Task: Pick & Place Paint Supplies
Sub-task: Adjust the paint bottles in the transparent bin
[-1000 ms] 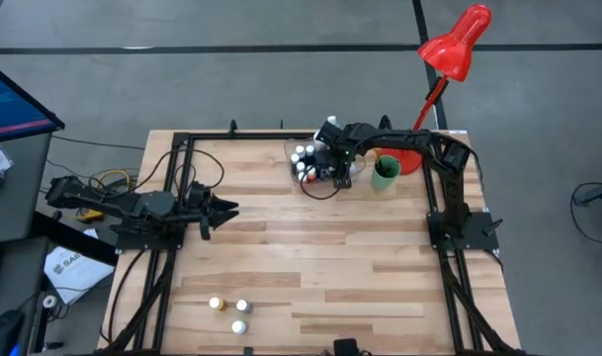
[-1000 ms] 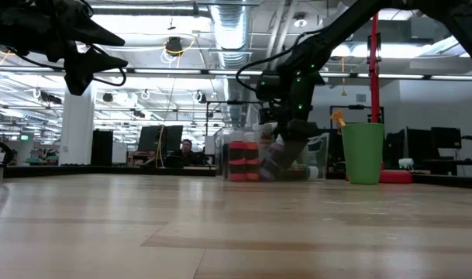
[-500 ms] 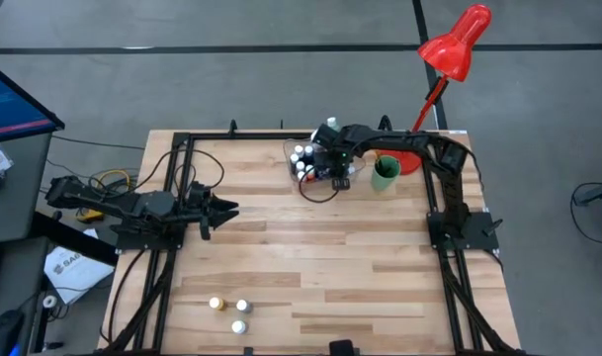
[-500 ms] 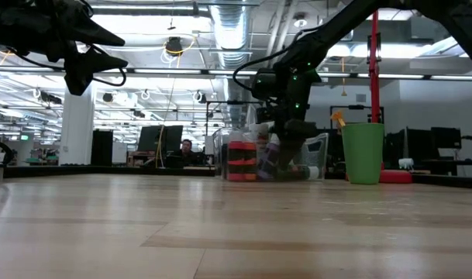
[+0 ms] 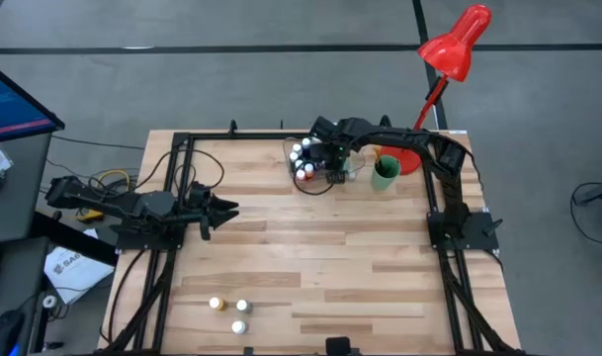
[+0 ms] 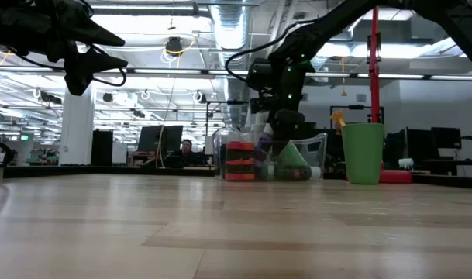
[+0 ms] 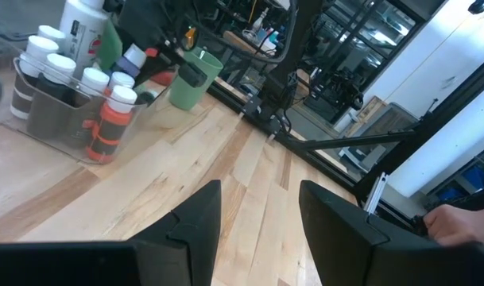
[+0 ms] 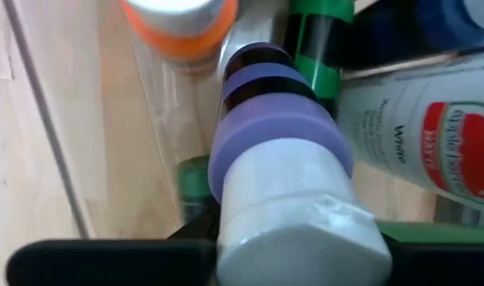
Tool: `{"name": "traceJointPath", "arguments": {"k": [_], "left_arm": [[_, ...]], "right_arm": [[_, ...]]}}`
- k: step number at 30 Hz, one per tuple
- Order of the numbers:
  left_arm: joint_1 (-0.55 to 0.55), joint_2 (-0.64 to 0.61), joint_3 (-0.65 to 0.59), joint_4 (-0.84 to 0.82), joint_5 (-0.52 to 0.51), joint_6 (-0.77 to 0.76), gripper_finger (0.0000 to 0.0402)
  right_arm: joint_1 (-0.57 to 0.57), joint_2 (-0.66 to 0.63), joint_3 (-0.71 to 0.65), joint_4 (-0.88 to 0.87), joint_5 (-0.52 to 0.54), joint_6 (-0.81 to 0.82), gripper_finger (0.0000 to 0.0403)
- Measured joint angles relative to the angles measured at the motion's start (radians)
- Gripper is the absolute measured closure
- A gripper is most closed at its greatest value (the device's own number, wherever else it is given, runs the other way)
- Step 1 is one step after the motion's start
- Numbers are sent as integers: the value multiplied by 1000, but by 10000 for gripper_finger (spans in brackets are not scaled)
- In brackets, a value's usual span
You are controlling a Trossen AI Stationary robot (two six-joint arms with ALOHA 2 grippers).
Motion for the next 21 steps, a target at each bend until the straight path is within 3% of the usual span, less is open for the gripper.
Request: {"name": "traceJointPath", "arguments": {"k": [4,14,21], "left_arm": [[0,0,0,0,0,0,243],[0,0,0,0,0,3,243],[0,0,0,0,0,3,243]], "right_arm": [[4,-1,33,-46,-1,7,326],[12,-6,48,-54,1,17,229],[12,-6,49,-33,-1,56,213]]}}
